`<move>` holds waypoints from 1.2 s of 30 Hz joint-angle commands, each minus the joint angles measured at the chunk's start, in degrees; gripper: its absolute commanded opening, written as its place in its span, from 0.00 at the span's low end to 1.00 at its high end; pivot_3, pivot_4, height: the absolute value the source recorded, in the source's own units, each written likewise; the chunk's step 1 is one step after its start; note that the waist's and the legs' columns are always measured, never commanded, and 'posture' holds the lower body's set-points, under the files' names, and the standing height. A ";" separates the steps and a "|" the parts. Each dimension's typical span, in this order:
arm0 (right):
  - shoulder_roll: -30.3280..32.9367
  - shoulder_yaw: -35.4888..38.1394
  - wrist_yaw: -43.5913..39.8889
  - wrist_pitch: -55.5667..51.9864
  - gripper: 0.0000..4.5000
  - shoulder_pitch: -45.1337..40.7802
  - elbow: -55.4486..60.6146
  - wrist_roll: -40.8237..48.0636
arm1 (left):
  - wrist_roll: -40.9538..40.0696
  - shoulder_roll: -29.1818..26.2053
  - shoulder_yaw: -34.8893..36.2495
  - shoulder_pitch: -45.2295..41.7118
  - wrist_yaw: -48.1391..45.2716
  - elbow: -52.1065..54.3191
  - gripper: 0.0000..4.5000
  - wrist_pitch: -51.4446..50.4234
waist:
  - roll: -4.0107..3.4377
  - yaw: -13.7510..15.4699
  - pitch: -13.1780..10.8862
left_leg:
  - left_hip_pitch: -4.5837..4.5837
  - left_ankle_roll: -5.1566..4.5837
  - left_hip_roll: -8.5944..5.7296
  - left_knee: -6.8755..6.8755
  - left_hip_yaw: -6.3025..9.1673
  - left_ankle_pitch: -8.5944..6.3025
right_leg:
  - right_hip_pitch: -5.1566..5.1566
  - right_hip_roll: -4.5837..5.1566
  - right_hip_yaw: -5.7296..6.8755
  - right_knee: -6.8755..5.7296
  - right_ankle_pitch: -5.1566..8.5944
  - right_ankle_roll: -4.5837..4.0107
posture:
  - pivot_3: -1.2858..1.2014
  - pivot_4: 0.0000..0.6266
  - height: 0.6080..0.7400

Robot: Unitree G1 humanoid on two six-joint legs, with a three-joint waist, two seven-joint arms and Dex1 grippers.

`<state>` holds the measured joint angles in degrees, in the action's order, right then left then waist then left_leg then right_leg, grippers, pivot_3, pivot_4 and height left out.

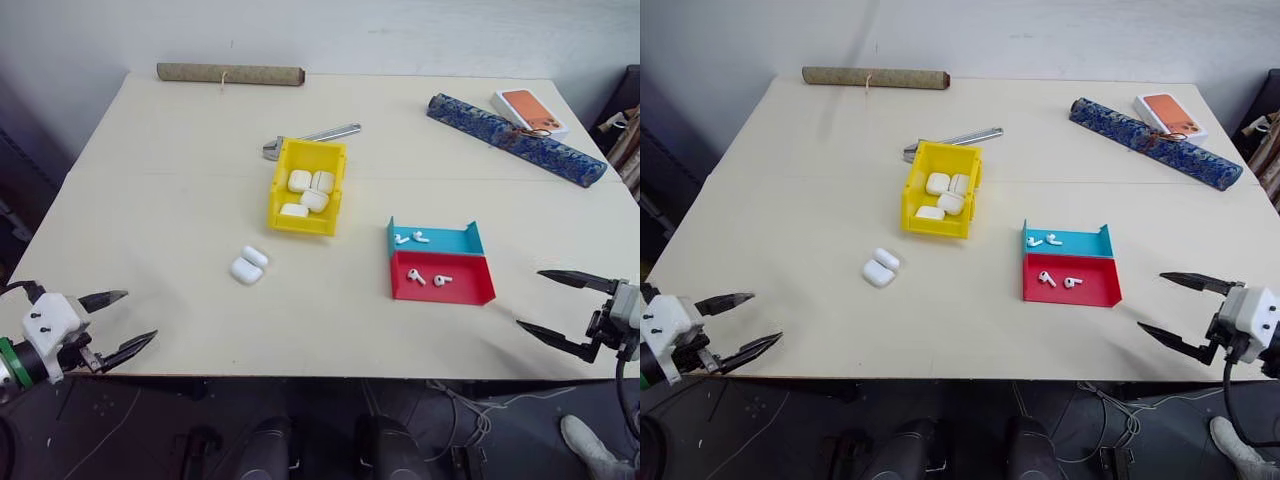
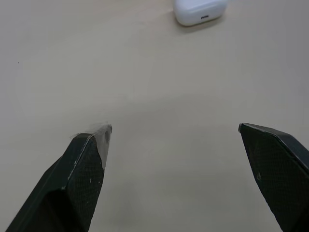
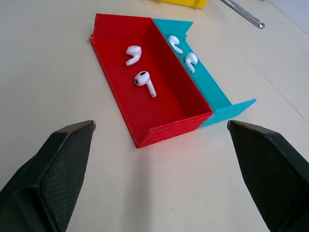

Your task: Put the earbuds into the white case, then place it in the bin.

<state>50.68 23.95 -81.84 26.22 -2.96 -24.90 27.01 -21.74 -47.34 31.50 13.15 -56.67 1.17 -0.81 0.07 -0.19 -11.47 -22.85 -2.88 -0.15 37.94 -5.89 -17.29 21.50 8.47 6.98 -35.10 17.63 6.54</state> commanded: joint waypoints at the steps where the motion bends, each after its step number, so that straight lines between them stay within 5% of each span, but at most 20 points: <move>1: -0.56 0.40 0.08 0.87 1.00 0.26 0.65 0.57 | -1.21 -0.23 2.06 -0.55 0.92 1.69 0.99 0.16 | 0.00 -0.02 0.00 | 0.03 0.00 0.00 0.00 0.00 0.00 | -0.03 0.00 0.00 0.00 0.00 0.00 | 0.52 0.24 1.00; 15: -5.80 -1.79 -0.10 -7.06 1.00 -2.14 10.50 8.34 | -0.03 -2.97 5.30 1.99 1.25 0.12 0.99 -4.29 | 0.00 -0.18 0.00 | 0.19 0.03 0.01 -0.11 -0.12 -0.01 | -0.03 -0.02 -0.12 -0.05 0.00 -0.01 | 0.52 0.24 1.00; 19: -9.17 -2.50 -1.35 -8.44 1.00 -2.10 16.64 12.23 | 1.88 -7.78 7.34 2.29 6.30 -3.69 0.99 -16.59 | 0.00 -0.07 0.00 | 0.19 0.03 0.01 -0.12 -0.12 -0.02 | -0.01 -0.02 -0.12 -0.08 0.01 -0.02 | 0.52 0.24 1.00; 26: -13.54 -2.26 -2.76 -5.13 1.00 -1.62 18.61 12.65 | -5.76 -14.19 9.09 2.18 8.72 12.96 0.99 -46.97 | 0.07 0.38 -0.01 | 0.18 -0.01 -0.06 -0.22 -0.08 -0.07 | -0.02 0.04 -0.15 -0.03 0.01 -0.02 | 0.52 0.24 1.00; 31: -13.48 -2.76 -2.58 -5.01 1.00 -1.67 18.37 11.63 | -15.74 -22.20 -1.71 -12.10 13.44 25.57 0.99 -73.17 | 0.00 0.23 -0.04 | 0.24 0.05 -0.08 -0.26 -0.07 -0.04 | -0.05 0.01 -0.20 -0.06 0.01 -0.03 | 0.52 0.24 1.00; 36: -14.77 -3.88 -1.82 -5.41 1.00 -1.88 19.62 11.53 | -14.40 -18.96 -24.21 -38.17 22.08 26.79 0.99 -85.33 | -0.01 0.07 -0.04 | 0.48 0.23 -0.09 -0.50 -0.19 0.10 | -0.06 -0.19 -0.34 -0.46 0.02 -0.04 | 0.52 0.24 1.00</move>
<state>36.28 20.07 -83.96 20.25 -5.06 -6.78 38.17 -37.57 -67.04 12.30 -22.28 -37.18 27.57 -83.46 0.06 -0.12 -11.51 -22.30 -2.63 -0.23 37.35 -6.18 -17.14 21.46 8.19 6.55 -35.57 17.65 6.49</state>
